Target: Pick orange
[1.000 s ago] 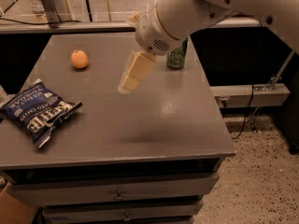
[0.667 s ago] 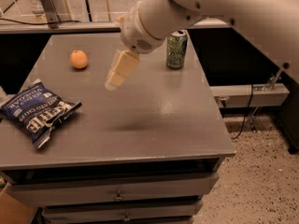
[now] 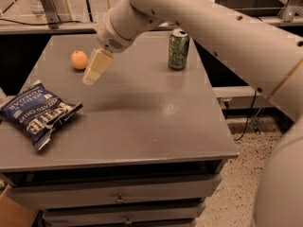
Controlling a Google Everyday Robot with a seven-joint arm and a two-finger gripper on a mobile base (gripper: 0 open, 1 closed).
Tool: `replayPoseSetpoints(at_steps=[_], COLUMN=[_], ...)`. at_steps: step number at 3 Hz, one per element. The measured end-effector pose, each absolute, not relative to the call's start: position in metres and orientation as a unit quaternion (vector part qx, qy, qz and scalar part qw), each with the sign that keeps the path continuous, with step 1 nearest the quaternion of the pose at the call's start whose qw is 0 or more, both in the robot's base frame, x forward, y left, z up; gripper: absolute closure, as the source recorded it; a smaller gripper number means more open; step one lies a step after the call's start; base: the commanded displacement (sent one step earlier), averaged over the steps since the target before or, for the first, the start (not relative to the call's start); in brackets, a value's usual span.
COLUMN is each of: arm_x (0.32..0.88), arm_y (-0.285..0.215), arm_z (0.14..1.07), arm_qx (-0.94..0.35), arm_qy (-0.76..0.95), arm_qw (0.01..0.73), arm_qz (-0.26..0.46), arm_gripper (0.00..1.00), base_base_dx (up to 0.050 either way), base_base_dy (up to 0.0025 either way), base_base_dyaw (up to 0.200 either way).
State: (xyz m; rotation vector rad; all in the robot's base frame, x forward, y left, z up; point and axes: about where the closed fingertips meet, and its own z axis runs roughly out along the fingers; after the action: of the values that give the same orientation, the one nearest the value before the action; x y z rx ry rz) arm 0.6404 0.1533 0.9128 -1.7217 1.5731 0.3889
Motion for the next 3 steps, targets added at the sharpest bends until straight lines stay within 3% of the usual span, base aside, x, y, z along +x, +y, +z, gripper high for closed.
replayPoseSetpoints(at_steps=[3], arm_x=[0.706], arm_y=[0.222], arm_z=[0.864], arm_qx=[-0.647], arm_qy=[0.648], arm_qw=[0.357], arm_qz=[0.187], arm_gripper=[0.00], base_base_dx=[0.000], base_base_dy=[0.00000], base_base_dyaw=[0.000])
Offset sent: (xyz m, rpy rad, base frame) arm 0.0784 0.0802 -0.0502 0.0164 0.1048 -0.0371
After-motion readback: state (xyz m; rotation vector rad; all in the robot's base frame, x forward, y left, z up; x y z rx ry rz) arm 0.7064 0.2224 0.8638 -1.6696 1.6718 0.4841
